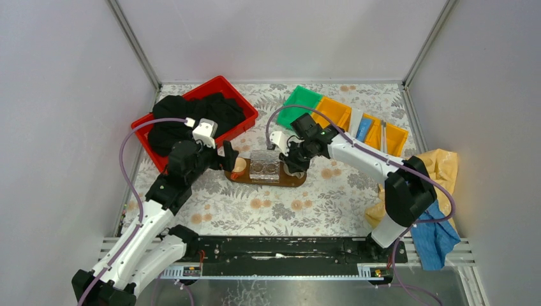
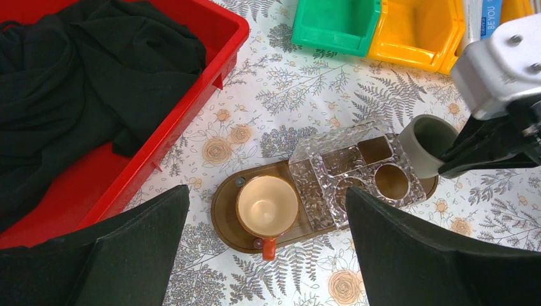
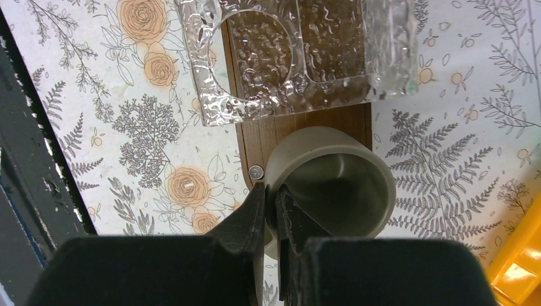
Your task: Prepare toiletry sets of a toothbrush and toothpaste on the tray
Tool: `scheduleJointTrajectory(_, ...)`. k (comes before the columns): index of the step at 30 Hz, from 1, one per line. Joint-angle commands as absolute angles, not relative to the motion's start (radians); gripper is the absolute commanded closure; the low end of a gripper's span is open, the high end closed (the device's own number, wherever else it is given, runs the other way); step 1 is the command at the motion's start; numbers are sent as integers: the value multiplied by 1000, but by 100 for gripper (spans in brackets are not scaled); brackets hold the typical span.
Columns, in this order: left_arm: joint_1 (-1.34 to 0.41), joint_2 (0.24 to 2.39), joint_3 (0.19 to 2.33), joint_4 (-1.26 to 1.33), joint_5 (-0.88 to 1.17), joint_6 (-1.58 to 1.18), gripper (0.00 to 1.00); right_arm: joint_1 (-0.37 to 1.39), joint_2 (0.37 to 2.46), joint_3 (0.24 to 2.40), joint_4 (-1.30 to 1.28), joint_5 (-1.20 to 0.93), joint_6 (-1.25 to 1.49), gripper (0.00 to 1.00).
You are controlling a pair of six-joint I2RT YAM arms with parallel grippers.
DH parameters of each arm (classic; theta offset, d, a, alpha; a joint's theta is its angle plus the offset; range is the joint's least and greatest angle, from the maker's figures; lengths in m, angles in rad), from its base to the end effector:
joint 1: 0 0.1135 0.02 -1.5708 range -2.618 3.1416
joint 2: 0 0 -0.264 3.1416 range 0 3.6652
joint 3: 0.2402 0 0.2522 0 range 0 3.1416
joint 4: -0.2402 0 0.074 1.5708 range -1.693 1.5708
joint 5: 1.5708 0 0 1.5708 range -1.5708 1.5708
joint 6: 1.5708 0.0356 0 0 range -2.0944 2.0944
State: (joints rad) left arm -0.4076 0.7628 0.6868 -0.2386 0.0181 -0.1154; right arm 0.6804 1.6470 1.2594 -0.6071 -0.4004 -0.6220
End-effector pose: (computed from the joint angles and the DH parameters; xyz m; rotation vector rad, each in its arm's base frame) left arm 0.1670 -0.0728 0.3032 0.2894 1.8805 -0.3738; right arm 0.2616 0.2295 0.2501 -1.6537 1.9191 0.5348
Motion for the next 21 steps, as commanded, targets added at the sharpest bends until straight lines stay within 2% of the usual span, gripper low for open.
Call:
scheduleJointTrajectory(1, -400, 758, 676, -175, 4, -89, 0, 709, 1656, 1269, -561, -369, -608, 99)
scheduleJointTrajectory(21, -400, 755, 676, -176, 7, -89, 0, 747, 1710, 1257, -564, -287, -634, 97)
